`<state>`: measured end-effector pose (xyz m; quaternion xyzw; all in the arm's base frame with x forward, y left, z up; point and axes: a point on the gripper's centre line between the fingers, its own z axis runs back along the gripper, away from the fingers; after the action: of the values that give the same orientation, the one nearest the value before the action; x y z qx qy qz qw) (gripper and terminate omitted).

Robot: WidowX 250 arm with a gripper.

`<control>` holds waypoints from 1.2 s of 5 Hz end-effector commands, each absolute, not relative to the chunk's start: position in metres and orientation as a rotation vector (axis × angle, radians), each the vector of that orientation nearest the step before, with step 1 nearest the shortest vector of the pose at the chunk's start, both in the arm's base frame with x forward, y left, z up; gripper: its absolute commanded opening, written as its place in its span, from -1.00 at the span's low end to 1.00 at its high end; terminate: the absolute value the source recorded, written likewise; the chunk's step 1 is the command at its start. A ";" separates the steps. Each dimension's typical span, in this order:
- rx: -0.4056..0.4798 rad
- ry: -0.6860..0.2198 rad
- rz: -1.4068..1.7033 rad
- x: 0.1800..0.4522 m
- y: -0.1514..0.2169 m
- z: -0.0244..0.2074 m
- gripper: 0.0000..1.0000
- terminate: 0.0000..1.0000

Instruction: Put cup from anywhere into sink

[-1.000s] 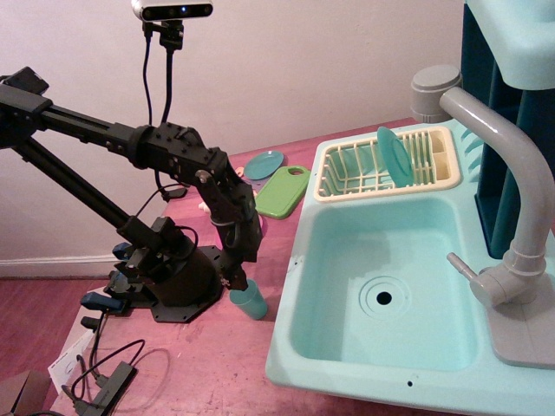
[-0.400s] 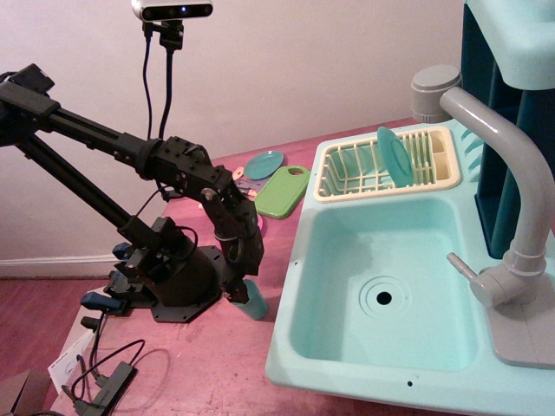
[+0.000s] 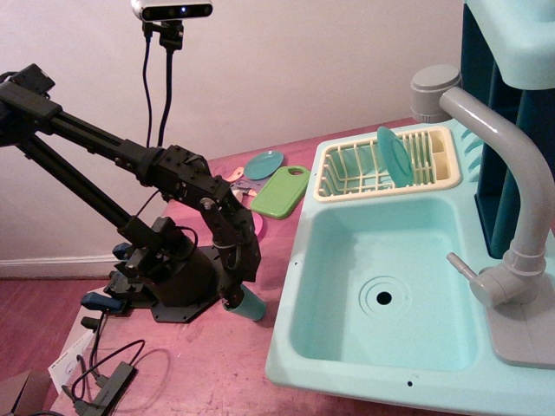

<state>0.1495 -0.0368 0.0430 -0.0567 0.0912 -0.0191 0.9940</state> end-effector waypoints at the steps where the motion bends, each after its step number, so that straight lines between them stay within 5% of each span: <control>1: -0.109 0.172 -0.067 0.157 -0.033 0.045 1.00 -1.00; 2: -0.114 0.198 -0.075 0.164 -0.032 0.044 -1.00 -1.00; 4: -0.113 0.227 -0.111 0.176 -0.031 0.042 -1.00 -1.00; 6: -0.087 0.231 -0.155 0.184 -0.017 0.078 -1.00 -1.00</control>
<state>0.1769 -0.0159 0.0845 -0.0442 0.1354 -0.0857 0.9861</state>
